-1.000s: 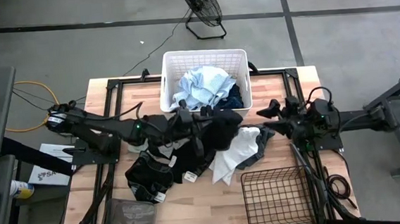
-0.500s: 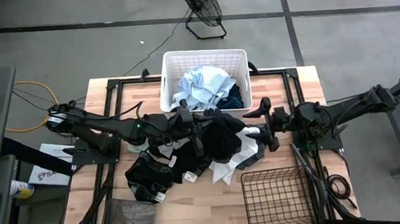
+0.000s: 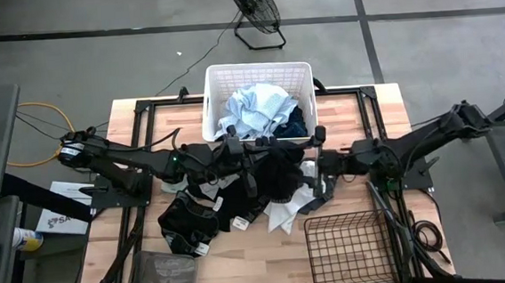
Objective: Pick & Place Cloths
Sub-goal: Put the bottom black boxer into the wire basket
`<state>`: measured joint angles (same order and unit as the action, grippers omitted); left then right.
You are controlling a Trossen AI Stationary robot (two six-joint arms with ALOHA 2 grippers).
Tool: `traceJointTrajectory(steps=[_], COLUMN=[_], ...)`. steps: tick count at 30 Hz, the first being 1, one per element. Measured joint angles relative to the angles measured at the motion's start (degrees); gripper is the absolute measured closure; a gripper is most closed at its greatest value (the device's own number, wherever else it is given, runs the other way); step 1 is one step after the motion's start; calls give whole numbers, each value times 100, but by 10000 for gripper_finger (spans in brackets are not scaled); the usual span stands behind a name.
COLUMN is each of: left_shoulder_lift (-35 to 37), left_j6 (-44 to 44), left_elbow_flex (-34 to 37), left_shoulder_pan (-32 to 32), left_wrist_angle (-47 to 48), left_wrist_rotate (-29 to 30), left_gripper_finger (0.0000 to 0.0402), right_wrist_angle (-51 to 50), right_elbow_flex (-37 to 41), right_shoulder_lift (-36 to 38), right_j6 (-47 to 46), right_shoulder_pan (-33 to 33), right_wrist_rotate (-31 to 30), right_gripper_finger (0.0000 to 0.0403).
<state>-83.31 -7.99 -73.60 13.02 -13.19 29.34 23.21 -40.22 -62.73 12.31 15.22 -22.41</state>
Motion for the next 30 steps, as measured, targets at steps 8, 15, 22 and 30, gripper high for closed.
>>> traceJointTrajectory(steps=[8,15,22,30], left_shoulder_lift=[0,0,-2,-4], left_j6=[-138,-138,-147,-151], left_elbow_flex=[2,2,7,9], left_shoulder_pan=[0,0,13,13], left_wrist_angle=[-52,-83,-81,-125], left_wrist_rotate=[-48,-184,-355,-507], left_gripper_finger=[401,401,401,401], right_wrist_angle=[881,1788,2107,2268], right_elbow_flex=[-58,-58,-60,-60], right_shoulder_lift=[-785,-1271,-1843,-2032], right_j6=[-52,-170,-767,-1507], right_shoulder_pan=[-24,-14,-24,-22], right_wrist_rotate=[-348,-180,35,160], right_gripper_finger=[82,82,82,136])
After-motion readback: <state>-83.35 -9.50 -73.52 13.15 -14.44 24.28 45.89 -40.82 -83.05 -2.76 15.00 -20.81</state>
